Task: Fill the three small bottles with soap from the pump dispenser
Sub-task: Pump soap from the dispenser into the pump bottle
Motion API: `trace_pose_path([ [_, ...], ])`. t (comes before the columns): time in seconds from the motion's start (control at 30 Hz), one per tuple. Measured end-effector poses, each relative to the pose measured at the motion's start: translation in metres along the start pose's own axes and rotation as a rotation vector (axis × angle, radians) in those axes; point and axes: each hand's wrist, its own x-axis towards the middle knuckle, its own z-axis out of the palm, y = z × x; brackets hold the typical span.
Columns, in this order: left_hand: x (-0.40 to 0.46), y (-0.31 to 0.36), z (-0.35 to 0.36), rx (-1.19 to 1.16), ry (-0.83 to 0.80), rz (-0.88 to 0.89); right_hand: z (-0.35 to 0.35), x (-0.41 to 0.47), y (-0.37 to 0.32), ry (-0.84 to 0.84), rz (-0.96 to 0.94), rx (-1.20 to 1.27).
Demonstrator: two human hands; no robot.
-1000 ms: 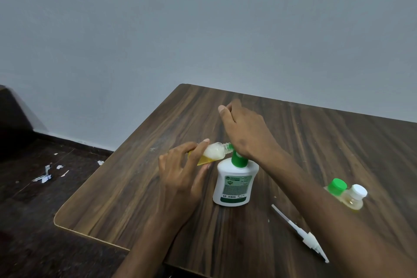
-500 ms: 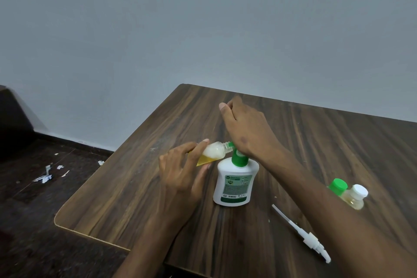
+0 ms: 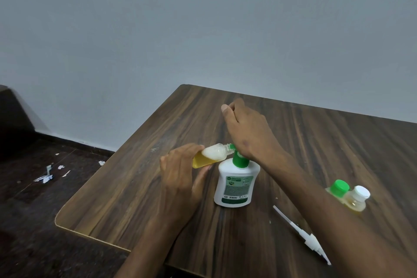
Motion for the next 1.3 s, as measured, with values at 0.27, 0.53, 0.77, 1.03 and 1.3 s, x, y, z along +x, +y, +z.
trace_pose_path([
  [0.27, -0.0007, 0.0008, 0.0003, 0.0, 0.013, 0.008, 0.0014, -0.0008, -0.0012, -0.009, -0.009, -0.032],
  [0.53, -0.0005, -0.0003, 0.0008, 0.008, 0.004, 0.001, 0.0016, -0.0004, -0.001, -0.028, -0.002, -0.045],
  [0.77, 0.0009, 0.0, 0.0, 0.015, -0.004, 0.008, 0.0032, 0.0004, -0.0006, -0.012, -0.007, -0.031],
  [1.03, -0.0017, -0.0037, 0.0012, 0.019, -0.008, 0.014, 0.0014, -0.001, -0.001, -0.02, -0.011, -0.028],
  [1.3, 0.0009, 0.0002, -0.0004, 0.008, -0.009, 0.014, 0.0009, -0.001, -0.0012, -0.002, -0.007, -0.04],
])
